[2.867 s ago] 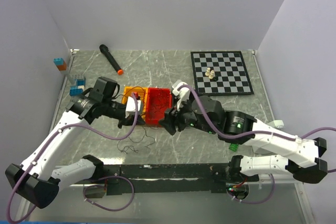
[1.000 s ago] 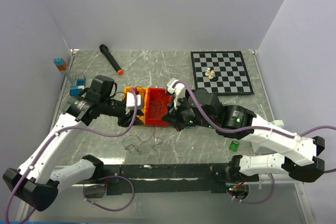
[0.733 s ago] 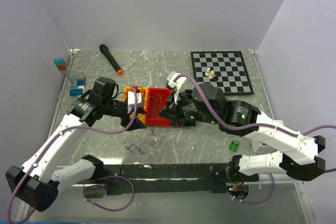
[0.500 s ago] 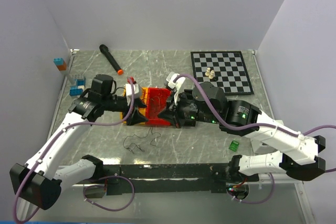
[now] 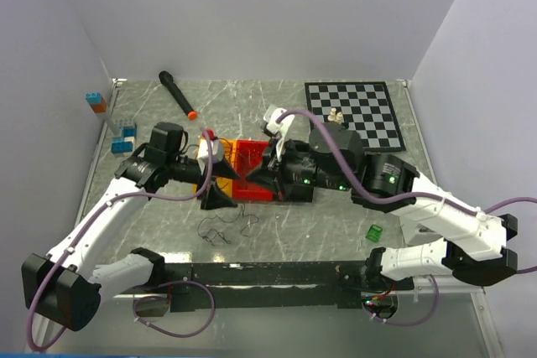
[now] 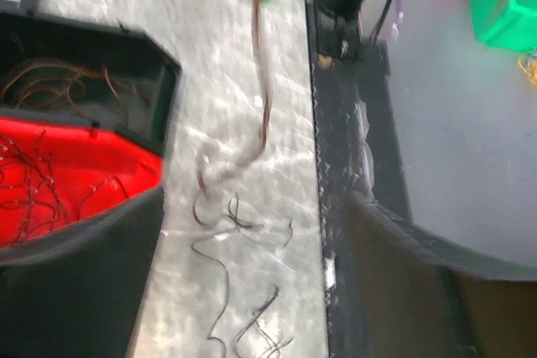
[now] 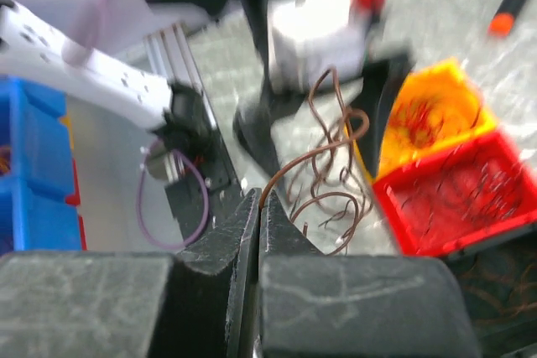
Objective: Untangle the cables
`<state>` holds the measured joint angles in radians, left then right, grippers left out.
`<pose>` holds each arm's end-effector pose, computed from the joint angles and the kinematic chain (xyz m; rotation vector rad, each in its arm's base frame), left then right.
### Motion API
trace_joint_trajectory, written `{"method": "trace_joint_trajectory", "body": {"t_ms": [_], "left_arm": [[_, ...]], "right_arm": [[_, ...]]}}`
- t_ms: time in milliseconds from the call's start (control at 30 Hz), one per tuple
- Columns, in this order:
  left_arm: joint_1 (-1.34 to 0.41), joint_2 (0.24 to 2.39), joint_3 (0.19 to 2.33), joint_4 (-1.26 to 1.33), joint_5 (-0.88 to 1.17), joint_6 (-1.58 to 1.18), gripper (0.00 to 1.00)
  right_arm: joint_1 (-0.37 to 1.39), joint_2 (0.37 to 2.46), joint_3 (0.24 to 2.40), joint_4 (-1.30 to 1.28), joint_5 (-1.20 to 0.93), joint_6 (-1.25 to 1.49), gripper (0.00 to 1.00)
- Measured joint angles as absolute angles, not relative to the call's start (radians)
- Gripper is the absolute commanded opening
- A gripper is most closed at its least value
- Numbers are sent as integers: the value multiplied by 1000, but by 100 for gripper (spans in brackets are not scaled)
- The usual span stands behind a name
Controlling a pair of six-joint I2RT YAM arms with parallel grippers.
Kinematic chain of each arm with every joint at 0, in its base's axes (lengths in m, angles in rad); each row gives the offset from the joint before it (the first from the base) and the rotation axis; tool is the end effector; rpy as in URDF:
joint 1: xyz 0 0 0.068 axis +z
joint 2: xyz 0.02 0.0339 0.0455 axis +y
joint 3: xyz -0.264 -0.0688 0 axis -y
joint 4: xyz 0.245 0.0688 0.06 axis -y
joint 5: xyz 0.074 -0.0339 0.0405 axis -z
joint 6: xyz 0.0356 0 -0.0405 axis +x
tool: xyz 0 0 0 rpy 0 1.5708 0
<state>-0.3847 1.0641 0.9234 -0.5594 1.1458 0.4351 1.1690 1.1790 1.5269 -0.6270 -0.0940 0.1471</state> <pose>0.1831 -0.1091 0.3122 1.3191 1.5617 -1.2397 0.0885 0.2169 0.4673 -1.0242 1.6842 0.9813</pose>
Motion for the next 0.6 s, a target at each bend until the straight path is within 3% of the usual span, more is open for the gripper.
{"method": "trace_joint_trajectory", "body": {"t_ms": [200,400,533,600], "left_arm": [[-385,1078,804,-677,1100,635,97],[-392,1103,712,-629,984,693,99],[-401,1132,670,-559,937,697,75],[-409,1150,661,-546,939,704,80]], "right_arm": [[1169,1194,1710,-645,-91,106,0],[1169,1194,1794,-644,-102,88,0],[1169,1196,1794,-645,-121,88,0],[1169,1196,1794,-645,-126,88,0]]}}
